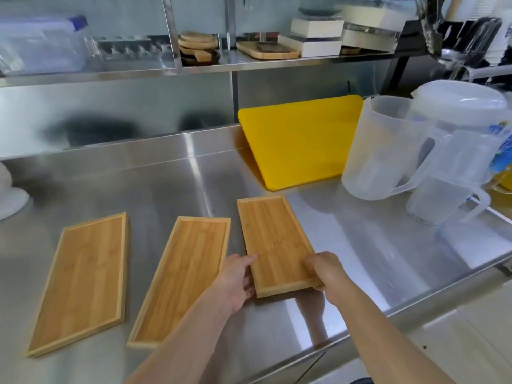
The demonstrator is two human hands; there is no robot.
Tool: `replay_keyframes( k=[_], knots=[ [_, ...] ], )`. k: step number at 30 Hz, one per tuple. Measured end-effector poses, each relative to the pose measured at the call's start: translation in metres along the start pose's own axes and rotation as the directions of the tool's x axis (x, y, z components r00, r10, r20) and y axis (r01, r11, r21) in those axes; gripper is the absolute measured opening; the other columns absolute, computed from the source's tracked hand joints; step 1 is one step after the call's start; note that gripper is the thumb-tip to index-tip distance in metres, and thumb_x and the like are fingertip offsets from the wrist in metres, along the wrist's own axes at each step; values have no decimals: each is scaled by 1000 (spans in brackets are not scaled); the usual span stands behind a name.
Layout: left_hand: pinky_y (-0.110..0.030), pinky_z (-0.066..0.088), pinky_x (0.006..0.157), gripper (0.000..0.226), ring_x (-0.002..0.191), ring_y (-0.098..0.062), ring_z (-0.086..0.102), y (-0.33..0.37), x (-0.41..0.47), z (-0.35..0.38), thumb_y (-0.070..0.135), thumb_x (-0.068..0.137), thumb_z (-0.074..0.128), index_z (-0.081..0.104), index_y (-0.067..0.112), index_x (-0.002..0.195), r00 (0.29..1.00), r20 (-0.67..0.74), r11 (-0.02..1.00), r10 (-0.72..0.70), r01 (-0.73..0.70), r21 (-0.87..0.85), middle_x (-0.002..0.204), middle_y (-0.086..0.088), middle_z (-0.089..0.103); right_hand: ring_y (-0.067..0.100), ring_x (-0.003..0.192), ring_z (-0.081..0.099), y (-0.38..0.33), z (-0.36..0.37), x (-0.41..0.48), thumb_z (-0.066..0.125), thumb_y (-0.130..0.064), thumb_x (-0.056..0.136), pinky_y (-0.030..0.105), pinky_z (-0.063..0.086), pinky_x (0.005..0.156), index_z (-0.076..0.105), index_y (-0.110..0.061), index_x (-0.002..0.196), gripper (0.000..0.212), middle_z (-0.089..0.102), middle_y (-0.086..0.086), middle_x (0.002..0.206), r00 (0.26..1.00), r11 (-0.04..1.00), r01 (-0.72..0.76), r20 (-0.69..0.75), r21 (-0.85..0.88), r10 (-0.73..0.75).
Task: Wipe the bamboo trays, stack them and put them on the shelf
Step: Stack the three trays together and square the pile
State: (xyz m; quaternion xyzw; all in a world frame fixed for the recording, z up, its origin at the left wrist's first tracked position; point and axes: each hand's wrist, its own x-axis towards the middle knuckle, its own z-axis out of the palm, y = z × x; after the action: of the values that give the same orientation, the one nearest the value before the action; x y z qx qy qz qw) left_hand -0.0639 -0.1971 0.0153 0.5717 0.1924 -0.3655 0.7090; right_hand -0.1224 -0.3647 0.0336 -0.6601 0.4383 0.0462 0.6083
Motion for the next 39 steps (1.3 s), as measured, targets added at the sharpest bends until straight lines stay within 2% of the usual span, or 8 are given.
replay_keyframes(
  k=[2, 8, 12, 18, 23, 29, 33, 39],
  knots=[
    [-35, 51, 66, 31, 96, -28, 61, 2, -5, 0, 11, 93, 53, 52, 3, 123, 999, -38, 998, -20, 22, 62, 108, -15, 65, 25, 79, 46, -3, 3, -6, 44, -10, 89, 36, 45, 66, 50, -1, 104, 19, 49, 12, 95, 997, 995, 78, 0, -70, -78],
    [-26, 49, 52, 28, 85, -23, 59, 24, -18, 1, 18, 95, 51, 53, 3, 118, 977, -123, 946, 174, -132, 295, 110, -13, 58, 20, 51, 37, -24, 8, -23, 46, -9, 89, 28, 31, 44, 44, -6, 80, 10, 40, 9, 67, 967, 957, 256, 43, -138, -252],
    [-20, 44, 45, 29, 64, -14, 53, 47, -34, -14, 21, 97, 47, 58, 0, 114, 942, -123, 866, 312, -229, 445, 89, -8, 56, 19, 48, 32, -33, 16, -38, 49, -10, 86, 28, 27, 45, 41, -8, 75, 14, 37, 8, 63, 950, 939, 312, 77, -143, -304],
    [-34, 44, 70, 34, 78, -20, 58, 55, -62, -66, 32, 98, 44, 63, 3, 94, 874, -116, 763, 472, -338, 551, 82, -3, 61, 12, 55, 42, -29, 50, -63, 53, -18, 88, 22, 28, 49, 45, -17, 74, 17, 48, -1, 69, 906, 908, 390, 241, -151, -349],
    [-35, 35, 64, 28, 69, -22, 47, 38, -66, -116, 33, 96, 44, 57, 14, 80, 875, -130, 737, 467, -305, 603, 78, -6, 51, 12, 55, 45, -11, 86, -73, 49, -20, 92, 23, 32, 50, 43, -19, 73, 20, 49, -1, 68, 879, 879, 412, 358, -238, -315],
    [-24, 26, 49, 41, 50, -18, 33, 11, -69, -156, 21, 98, 44, 38, 12, 59, 826, -154, 667, 542, -311, 677, 61, -5, 35, 22, 75, 54, 21, 126, -82, 44, -27, 94, 43, 48, 71, 45, -17, 83, 15, 56, 3, 81, 874, 822, 433, 395, -371, -282],
    [-21, 24, 45, 45, 48, -10, 29, -2, -67, -170, 22, 99, 42, 34, 20, 55, 822, -165, 661, 545, -300, 688, 65, 5, 29, 26, 86, 60, 33, 139, -86, 41, -28, 95, 44, 51, 81, 47, -8, 103, 23, 61, 10, 98, 870, 732, 475, 386, -488, -308],
    [-23, 27, 49, 43, 56, -13, 32, -15, -58, -180, 26, 99, 42, 32, 13, 59, 815, -208, 639, 542, -238, 731, 77, 2, 35, 17, 71, 53, 41, 146, -84, 38, -27, 97, 34, 46, 69, 41, -10, 100, 18, 56, 6, 89, 857, 676, 508, 391, -534, -335]
  ],
)
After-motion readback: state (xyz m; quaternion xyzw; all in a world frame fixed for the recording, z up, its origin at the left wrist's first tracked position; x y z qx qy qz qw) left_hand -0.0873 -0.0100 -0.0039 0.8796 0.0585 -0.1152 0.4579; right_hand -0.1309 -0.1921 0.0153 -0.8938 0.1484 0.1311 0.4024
